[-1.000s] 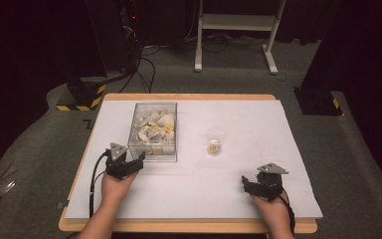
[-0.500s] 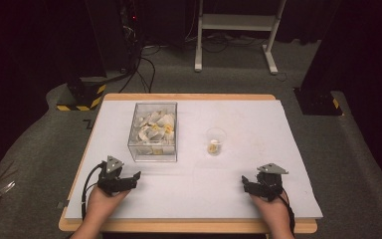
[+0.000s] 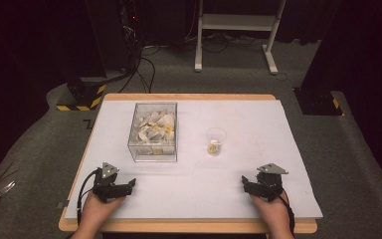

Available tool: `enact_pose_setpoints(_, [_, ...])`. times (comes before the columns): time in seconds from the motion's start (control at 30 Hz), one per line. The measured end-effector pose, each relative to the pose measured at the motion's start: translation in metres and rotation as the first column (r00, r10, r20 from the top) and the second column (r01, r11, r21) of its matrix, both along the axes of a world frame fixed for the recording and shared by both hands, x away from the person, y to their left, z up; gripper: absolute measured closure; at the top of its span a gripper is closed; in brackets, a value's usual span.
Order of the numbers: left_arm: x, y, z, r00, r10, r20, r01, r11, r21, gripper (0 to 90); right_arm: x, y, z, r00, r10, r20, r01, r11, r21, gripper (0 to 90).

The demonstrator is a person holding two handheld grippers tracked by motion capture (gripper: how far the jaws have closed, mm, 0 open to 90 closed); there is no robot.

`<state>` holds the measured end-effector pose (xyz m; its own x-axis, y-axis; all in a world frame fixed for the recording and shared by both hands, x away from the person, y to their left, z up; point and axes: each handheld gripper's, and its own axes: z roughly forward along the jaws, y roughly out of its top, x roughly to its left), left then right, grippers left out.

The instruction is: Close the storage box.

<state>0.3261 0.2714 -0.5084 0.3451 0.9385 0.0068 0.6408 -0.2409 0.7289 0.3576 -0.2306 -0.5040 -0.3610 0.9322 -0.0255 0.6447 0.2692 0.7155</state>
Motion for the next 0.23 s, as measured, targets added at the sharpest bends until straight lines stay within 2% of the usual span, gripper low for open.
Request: enact_pose_setpoints(0.23, [-0.0019,-0.0005,-0.0007,1.0000,0.003,0.009,-0.003,1.0000,-0.005,15.1,0.0003,-0.0002,0.0000,1.0000,0.001,-0.002,-0.001,1.0000,0.001,18.1])
